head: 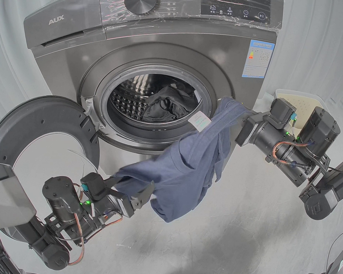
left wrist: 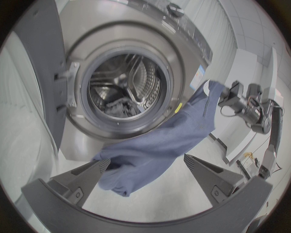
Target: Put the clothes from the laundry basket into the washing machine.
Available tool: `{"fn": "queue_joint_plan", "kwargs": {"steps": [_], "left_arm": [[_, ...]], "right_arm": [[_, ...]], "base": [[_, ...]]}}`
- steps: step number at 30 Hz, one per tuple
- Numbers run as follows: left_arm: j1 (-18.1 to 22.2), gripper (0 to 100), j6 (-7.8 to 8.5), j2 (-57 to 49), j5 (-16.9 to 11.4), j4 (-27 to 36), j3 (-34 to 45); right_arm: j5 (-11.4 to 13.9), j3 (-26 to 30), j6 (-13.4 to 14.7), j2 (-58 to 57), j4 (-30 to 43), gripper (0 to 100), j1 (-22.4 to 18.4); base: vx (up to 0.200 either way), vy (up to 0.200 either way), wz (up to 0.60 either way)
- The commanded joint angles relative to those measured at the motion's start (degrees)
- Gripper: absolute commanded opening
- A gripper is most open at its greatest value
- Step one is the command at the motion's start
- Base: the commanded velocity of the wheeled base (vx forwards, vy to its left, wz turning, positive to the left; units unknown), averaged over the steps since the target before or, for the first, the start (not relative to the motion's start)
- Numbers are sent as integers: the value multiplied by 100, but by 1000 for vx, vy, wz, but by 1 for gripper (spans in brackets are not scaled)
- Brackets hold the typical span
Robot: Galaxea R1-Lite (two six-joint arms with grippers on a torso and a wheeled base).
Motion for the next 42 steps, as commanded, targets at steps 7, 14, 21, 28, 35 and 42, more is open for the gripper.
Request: {"fn": "queue_joint_plan", "kwargs": {"steps": [7,14,21,28,35,42], "left_arm": [[-162,100,12,1015,-215,-7,-217],[-312,100,29,971,-408,-16,-252],[-883,100,64,1023,-426,-7,-621],[-1173,100,64,1349,-408,-7,-1377],[-1261,100,126,1876,-364,1,-2063],[-1208,100,372,2184,-136,28,-2704]], "right_arm": [[-62,9,10,322,-25,0,240],[-246,-114,10,331,-43,0,240],[-290,-210,10,445,-52,0,240],[-545,-606,142,805,-254,0,240],[-888,-1247,247,1306,-588,0,389],[-993,-1370,379,1464,-596,0,433]], "base": [[0,0,0],[0,0,0],[0,0,0],[0,0,0],[0,0,0],[0,0,0]]}}
